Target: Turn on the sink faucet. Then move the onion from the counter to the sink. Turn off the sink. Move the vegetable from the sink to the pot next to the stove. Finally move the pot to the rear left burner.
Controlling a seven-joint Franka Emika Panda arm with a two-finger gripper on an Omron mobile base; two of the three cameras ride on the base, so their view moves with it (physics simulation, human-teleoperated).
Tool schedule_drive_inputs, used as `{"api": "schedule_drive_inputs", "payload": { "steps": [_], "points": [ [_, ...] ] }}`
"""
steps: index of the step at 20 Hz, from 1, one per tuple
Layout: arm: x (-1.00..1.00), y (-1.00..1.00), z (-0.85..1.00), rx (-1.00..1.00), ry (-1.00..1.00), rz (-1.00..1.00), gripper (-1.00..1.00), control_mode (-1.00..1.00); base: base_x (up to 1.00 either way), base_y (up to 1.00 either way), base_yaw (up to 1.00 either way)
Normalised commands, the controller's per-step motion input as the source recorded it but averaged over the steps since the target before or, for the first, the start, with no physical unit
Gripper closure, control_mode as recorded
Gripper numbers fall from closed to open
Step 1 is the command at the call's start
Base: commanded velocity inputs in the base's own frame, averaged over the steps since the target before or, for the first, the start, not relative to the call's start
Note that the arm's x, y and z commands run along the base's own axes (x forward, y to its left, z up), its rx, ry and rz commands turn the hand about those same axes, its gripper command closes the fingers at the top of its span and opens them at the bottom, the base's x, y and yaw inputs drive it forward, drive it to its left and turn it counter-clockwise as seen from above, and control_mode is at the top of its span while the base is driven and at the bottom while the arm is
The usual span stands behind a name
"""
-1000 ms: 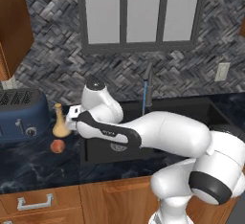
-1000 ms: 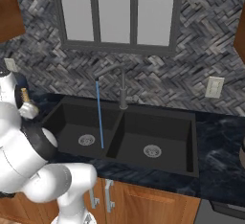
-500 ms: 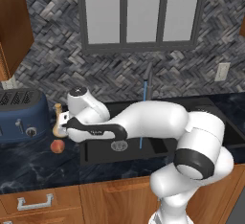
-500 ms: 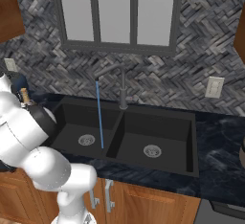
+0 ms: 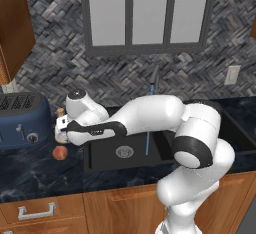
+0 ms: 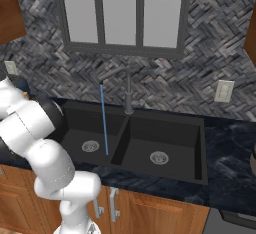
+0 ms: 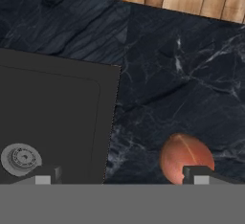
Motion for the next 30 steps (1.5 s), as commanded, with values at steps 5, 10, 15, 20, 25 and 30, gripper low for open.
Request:
{"api": "schedule_drive_inputs", "payload": {
  "steps": [5, 10, 15, 20, 25, 30],
  "points": [
    [0.09, 0.28, -0.08, 0.0, 0.0, 0.04, -1.0, -1.0, 0.0, 0.0, 0.0],
    [0.03, 0.29, -0.05, 0.0, 0.0, 0.01, -1.0, -1.0, 0.0, 0.0, 0.0],
    [0.03, 0.16, -0.09, 0.0, 0.0, 0.0, -1.0, -1.0, 0.0, 0.0, 0.0],
    [0.06, 0.07, -0.19, 0.0, 0.0, 0.0, -1.0, -1.0, 0.0, 0.0, 0.0],
    [0.11, 0.12, -0.19, 0.0, 0.0, 0.02, -1.0, -1.0, 0.0, 0.0, 0.0],
    [0.18, 0.17, -0.13, 0.0, 0.01, 0.02, -1.0, -1.0, 0.0, 0.0, 0.0]
  ]
}}
